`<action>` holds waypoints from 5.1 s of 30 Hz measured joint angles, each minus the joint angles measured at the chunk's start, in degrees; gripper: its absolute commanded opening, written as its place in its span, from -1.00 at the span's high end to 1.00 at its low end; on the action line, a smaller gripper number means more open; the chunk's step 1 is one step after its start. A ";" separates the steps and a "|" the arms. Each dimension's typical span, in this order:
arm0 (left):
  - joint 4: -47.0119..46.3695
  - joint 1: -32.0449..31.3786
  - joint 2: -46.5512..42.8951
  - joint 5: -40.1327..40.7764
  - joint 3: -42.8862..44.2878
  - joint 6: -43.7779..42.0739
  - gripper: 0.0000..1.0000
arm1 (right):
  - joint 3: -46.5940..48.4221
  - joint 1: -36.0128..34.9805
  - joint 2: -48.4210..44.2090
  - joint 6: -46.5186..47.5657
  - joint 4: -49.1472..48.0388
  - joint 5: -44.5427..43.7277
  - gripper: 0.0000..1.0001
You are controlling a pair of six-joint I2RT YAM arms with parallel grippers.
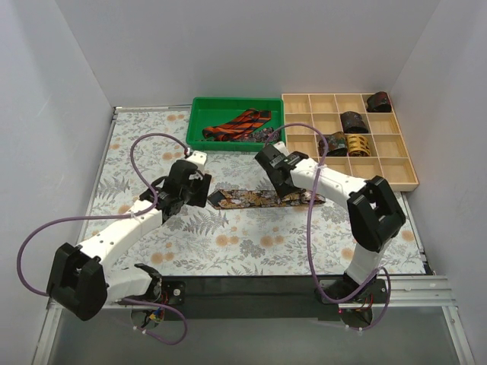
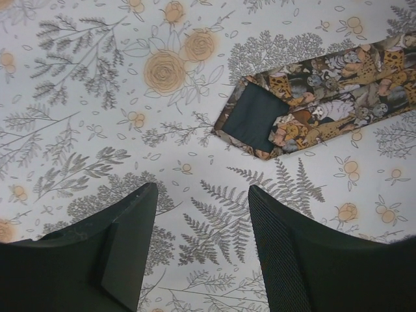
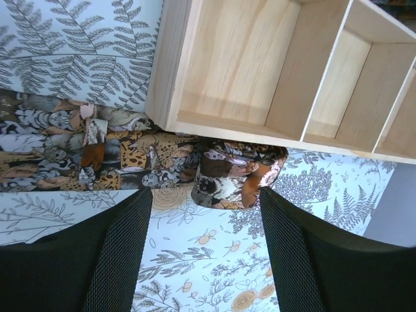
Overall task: Roll the ties
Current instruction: Roll the tie
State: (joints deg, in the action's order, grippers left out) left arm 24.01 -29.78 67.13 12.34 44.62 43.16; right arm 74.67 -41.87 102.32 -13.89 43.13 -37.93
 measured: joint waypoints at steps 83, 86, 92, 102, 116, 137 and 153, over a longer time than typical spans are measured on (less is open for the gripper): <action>-0.50 13.55 14.93 1.99 8.61 -9.31 -0.36 | -1.68 6.16 4.26 56.13 -9.01 49.59 -0.50; -0.55 13.55 14.91 1.99 8.39 -9.22 -0.36 | -1.73 6.14 4.76 56.15 -8.94 49.16 -0.39; -0.81 13.55 14.78 2.01 8.35 -9.22 -0.36 | -1.62 5.92 6.34 56.11 -9.07 48.52 -0.25; -1.73 13.55 14.49 2.01 8.35 -9.25 -0.36 | -1.57 4.72 6.47 56.13 -9.25 47.47 0.25; -1.73 13.46 11.82 -5.55 8.35 -6.21 -0.38 | -2.64 3.87 3.74 54.90 -9.44 46.25 -0.64; -9.60 -9.94 35.08 -22.32 23.85 13.27 -0.14 | -38.97 20.48 -34.91 1.51 -43.67 54.18 -0.71; -12.61 -11.45 43.32 -24.41 26.99 16.59 0.30 | -48.61 24.59 -24.41 -18.88 -70.01 60.72 -0.43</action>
State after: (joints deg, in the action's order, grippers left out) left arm 11.40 -41.23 110.45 -12.08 71.61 59.75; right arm 26.06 -17.28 77.91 -32.77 -26.87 22.79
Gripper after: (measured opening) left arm 0.375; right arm 0.722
